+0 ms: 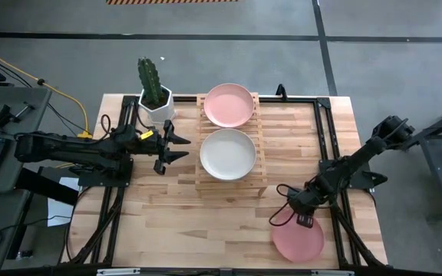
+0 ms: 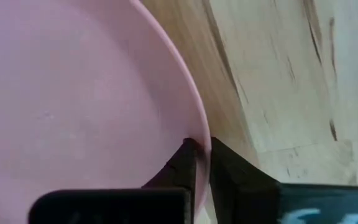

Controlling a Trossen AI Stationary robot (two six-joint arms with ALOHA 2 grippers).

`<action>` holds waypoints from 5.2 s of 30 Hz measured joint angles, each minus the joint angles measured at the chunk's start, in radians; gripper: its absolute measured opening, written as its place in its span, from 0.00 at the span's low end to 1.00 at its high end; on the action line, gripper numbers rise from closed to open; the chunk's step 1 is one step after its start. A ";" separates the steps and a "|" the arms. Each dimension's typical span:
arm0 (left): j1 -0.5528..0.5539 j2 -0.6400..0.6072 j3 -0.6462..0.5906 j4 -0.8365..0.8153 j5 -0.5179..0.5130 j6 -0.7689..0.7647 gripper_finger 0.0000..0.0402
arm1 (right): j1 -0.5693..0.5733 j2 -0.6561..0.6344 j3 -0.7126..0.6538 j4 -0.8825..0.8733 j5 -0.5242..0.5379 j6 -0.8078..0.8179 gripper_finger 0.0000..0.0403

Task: Place and stack plates onto a shelf
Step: Stack the pink plate on top of the light pink plate on the shelf, then return to Home Position

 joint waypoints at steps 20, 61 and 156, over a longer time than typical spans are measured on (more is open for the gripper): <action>0.000 0.000 0.000 0.001 0.000 -0.002 0.42 | -0.152 -0.252 -0.001 0.566 0.000 0.061 0.00; 0.000 -0.102 0.000 -0.086 0.001 0.034 0.42 | -1.207 0.257 0.917 0.020 0.246 -0.632 0.00; 0.020 -0.231 0.000 -0.402 0.008 -0.004 0.42 | -0.962 -0.531 0.310 0.080 0.328 -0.684 0.43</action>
